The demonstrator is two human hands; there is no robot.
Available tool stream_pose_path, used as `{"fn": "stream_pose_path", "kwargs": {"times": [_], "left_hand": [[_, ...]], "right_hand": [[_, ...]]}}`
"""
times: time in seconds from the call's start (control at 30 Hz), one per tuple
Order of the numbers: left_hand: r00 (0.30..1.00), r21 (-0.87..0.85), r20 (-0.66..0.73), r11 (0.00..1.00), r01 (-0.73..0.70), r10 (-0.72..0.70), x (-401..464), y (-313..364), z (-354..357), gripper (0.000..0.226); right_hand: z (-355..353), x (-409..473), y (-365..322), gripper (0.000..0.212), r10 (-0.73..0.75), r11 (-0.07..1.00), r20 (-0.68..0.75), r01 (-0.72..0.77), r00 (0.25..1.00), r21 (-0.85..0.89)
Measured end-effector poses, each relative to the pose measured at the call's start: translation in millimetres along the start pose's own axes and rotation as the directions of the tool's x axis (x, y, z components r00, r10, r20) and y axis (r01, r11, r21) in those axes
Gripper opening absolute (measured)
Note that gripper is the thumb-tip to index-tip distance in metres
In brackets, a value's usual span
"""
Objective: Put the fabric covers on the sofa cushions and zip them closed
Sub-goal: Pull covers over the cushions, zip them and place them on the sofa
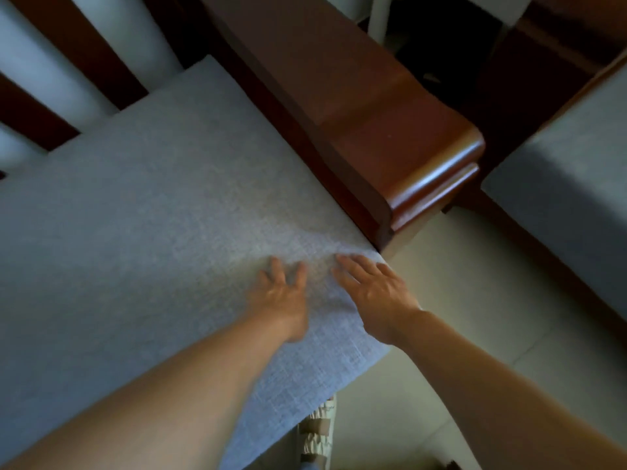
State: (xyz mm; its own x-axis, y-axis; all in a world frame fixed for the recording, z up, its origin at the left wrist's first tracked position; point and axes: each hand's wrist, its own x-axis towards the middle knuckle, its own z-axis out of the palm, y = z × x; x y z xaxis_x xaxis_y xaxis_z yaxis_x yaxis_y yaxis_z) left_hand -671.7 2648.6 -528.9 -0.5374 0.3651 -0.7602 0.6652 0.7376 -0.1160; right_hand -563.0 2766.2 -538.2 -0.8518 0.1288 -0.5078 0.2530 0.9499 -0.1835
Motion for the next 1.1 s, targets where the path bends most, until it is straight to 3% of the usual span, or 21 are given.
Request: {"fn": "stream_pose_path", "kwargs": {"times": [0.3,0.47,0.63,0.73,0.87,1.1], "left_hand": [[0.997,0.047,0.079,0.999,0.003,-0.007,2.7,8.7,-4.8,0.107],[0.999,-0.172,0.033,0.984,0.039,-0.034,0.6,1.6,2.2,0.095],[0.978,-0.371,-0.063,0.914,0.162,-0.199,-9.2,23.1,24.5,0.088],[0.94,-0.484,-0.082,0.838,0.252,-0.33,-11.2,50.7,33.3,0.086],[0.91,-0.544,-0.083,0.783,0.3,-0.406,-22.5,82.5,56.5,0.087],[0.858,-0.601,-0.127,0.727,0.332,-0.497,-33.0,111.8,82.6,0.08]], "right_hand": [[-15.9,17.2,5.7,0.082,-0.139,0.974,0.159,0.164,0.977,-0.156],[-16.1,32.5,2.7,0.096,-0.208,0.943,0.228,0.257,0.951,-0.213],[-14.2,39.7,22.8,0.092,-0.318,0.908,0.246,0.368,0.916,-0.198],[-10.2,45.9,33.3,0.098,-0.378,0.88,0.232,0.426,0.896,-0.21],[-5.9,43.1,40.5,0.096,-0.458,0.847,0.215,0.497,0.862,-0.189],[28.0,22.5,62.2,0.073,-0.594,0.793,0.011,0.588,0.804,-0.159]]}}
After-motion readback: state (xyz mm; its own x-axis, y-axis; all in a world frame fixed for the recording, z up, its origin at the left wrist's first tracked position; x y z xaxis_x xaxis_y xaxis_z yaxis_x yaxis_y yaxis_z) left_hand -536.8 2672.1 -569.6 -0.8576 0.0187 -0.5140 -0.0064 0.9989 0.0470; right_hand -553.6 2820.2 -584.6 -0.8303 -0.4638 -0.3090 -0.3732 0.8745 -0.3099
